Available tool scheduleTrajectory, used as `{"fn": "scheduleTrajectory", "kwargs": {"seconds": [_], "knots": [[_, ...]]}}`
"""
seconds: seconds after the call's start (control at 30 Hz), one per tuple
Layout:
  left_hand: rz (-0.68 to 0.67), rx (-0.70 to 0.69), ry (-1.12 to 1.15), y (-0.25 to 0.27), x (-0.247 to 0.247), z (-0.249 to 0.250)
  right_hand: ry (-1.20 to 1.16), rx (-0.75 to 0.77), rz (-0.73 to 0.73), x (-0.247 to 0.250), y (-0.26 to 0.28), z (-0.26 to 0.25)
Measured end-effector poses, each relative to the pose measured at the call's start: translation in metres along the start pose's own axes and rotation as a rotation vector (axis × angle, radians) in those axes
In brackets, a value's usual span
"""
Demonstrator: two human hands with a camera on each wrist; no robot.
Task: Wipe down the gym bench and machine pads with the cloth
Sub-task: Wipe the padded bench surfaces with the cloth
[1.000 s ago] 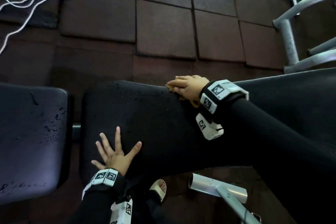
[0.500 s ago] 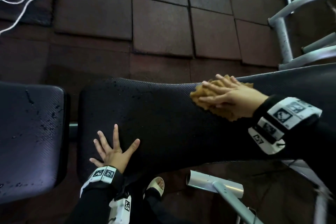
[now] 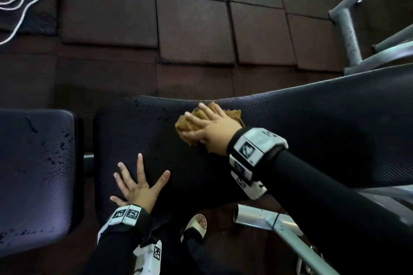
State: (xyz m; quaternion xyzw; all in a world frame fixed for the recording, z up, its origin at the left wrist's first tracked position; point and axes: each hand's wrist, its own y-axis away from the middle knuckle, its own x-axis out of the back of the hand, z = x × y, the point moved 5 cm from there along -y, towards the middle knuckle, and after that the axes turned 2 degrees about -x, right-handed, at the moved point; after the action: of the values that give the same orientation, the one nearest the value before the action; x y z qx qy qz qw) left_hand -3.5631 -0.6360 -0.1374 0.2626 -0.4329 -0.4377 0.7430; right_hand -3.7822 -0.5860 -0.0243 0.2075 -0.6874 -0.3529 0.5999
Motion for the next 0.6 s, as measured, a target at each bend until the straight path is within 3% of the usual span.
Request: {"fn": "scheduleTrajectory", "kwargs": {"seconds": [0.13, 0.33, 0.53, 0.6], "knots": [[0.023, -0.012, 0.013, -0.001, -0.001, -0.002, -0.034, -0.013, -0.005, -0.008, 0.045, 0.024], [0.048, -0.030, 0.032, -0.004, -0.003, -0.005, -0.185, -0.259, -0.037, 0.022, 0.062, 0.087], [0.057, -0.037, 0.040, -0.008, -0.004, -0.009, -0.189, -0.303, -0.077, 0.033, 0.013, 0.053], [0.065, -0.034, 0.041, -0.008, -0.004, -0.010, -0.227, -0.309, -0.014, 0.026, 0.011, 0.038]]}}
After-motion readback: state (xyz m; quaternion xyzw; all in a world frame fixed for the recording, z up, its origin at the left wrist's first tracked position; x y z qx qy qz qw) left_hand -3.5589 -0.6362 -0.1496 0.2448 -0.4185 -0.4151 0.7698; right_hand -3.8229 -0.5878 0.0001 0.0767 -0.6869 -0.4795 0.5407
